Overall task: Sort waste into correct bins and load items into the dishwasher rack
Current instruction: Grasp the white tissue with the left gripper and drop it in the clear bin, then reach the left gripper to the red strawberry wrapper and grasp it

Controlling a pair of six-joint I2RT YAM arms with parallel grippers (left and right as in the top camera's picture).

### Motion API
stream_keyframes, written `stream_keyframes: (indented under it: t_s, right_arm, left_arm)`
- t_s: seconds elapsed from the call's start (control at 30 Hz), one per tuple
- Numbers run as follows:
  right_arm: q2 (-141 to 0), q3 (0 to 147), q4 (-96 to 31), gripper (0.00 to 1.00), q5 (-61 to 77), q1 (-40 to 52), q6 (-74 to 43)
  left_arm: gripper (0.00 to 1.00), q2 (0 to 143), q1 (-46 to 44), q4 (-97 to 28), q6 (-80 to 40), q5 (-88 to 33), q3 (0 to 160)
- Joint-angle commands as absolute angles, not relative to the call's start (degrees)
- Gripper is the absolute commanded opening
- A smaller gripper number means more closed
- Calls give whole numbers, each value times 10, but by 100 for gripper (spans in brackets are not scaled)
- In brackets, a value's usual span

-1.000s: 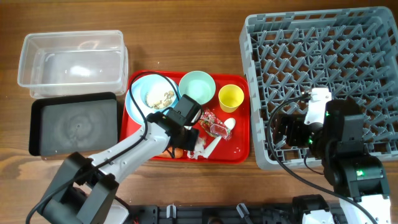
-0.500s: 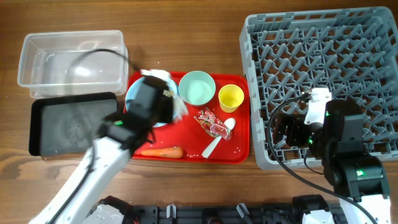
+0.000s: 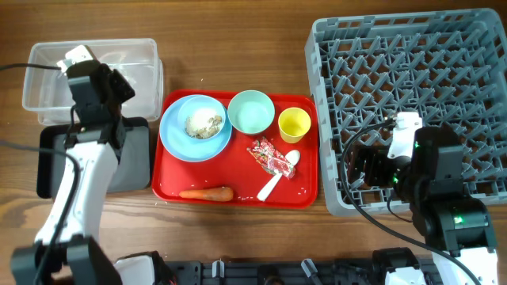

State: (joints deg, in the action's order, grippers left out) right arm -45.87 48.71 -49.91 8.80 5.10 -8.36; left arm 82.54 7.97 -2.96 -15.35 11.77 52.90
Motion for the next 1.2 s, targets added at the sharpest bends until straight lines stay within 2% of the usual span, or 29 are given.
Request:
stream_keyframes:
  t_s: [0.0, 0.1, 0.2, 0.27, 0.33, 0.47, 0.57, 0.7, 0.8, 0.97, 1.17]
  right_arm:
    - [-459, 499, -498, 100, 89, 51, -90]
    - [-459, 499, -498, 100, 89, 51, -90]
    - [-459, 499, -498, 100, 89, 51, -91]
    - [-459, 499, -498, 100, 89, 51, -91]
    - [-459, 499, -498, 100, 89, 51, -91]
    - [-459, 499, -498, 100, 89, 51, -91]
    - [-459, 499, -498, 100, 89, 51, -92]
    - [-459, 499, -500, 100, 89, 51, -91]
    - [-459, 499, -500, 100, 89, 51, -92]
    - [-459, 499, -500, 100, 90, 51, -91]
    - [-459, 499, -501, 100, 91, 51, -92]
  left_arm:
    - [70, 842, 82, 1, -154, 123, 534]
    - [73, 815, 78, -15, -154, 82, 540]
    - [68, 771, 52, -90, -155, -47, 540]
    - [68, 751, 3, -168, -194, -143, 540]
    - [69, 755, -55, -223, -238, -169, 539]
    - [72, 792, -192, -276, -322, -169, 539]
    - [75, 841, -286, -260, -392, -124, 539]
    - [77, 921, -366, -212, -495, -105, 539]
    - [81, 965, -397, -176, -509, -73, 539]
    - [81, 987, -417, -175, -517, -2, 539]
    - [84, 1011, -432, -164, -549, 6, 539]
